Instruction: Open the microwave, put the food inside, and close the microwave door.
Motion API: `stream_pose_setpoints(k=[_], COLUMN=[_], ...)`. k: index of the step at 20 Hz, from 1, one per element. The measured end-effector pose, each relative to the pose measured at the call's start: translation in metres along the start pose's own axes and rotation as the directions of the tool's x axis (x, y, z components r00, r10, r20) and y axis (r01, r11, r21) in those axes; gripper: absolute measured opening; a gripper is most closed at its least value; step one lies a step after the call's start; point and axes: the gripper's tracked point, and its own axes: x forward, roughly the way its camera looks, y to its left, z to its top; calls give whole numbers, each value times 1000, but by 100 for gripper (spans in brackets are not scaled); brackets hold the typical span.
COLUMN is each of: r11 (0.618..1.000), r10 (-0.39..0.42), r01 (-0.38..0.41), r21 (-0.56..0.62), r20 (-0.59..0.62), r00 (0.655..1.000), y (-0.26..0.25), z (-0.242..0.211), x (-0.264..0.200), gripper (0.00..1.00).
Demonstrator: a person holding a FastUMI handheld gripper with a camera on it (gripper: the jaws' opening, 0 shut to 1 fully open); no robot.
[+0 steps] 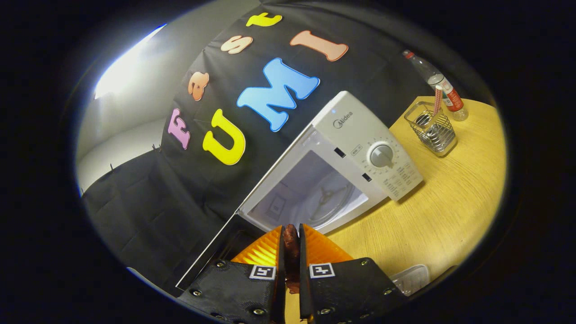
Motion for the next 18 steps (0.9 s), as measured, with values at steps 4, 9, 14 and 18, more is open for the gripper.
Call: stream_pose_setpoints(k=[4,9,14,18], r11=[998,992,989,986], r10=[-46,-94,-141,-142], r01=[47,99,146,157], r21=[-41,-80,-32,-60], r20=[44,69,130,200], r00=[998,993,981,969], y=[6,5,-4,-4], z=[-14,-29,-16,-5], x=[54,118,171,201], gripper=[13,13,13,13])
